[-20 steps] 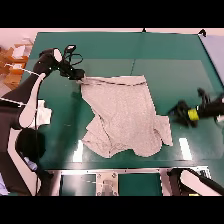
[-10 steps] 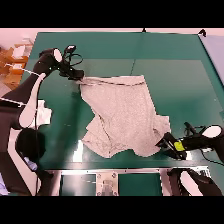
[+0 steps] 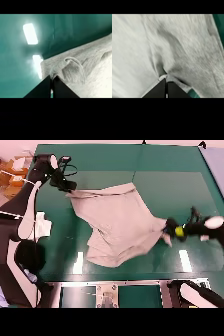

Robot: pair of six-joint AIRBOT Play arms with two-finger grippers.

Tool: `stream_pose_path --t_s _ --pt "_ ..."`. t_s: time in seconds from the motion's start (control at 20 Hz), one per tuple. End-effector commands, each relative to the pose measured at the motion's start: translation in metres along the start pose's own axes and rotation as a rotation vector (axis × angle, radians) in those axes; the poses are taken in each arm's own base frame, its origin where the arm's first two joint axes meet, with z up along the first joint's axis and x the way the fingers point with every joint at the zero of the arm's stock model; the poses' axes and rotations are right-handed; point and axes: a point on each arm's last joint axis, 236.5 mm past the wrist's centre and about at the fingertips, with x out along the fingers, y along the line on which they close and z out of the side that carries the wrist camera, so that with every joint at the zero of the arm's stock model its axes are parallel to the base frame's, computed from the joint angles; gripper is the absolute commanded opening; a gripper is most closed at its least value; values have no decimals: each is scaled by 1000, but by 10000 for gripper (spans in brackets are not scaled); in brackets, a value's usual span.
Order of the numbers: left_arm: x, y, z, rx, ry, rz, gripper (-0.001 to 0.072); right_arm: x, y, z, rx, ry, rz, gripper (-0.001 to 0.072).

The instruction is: Fold the shirts.

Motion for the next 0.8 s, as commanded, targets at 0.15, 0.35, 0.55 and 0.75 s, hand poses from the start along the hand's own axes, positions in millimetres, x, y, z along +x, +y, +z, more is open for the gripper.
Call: stream_pose_path --t_s 0.15,0.35,0.55,0.75 --pt "-8 -33 -125 -58 391 -161 24 21 97 158 -190 -25 99 9" --pt "-18 -82 -200 -103 497 -347 24 57 133 175 -271 47 127 9" --pt "-5 -93 -229 -119 522 -386 24 65 138 169 -300 75 127 238" --pt "-9 -72 -199 -65 426 -301 25 17 103 162 -264 156 88 231"
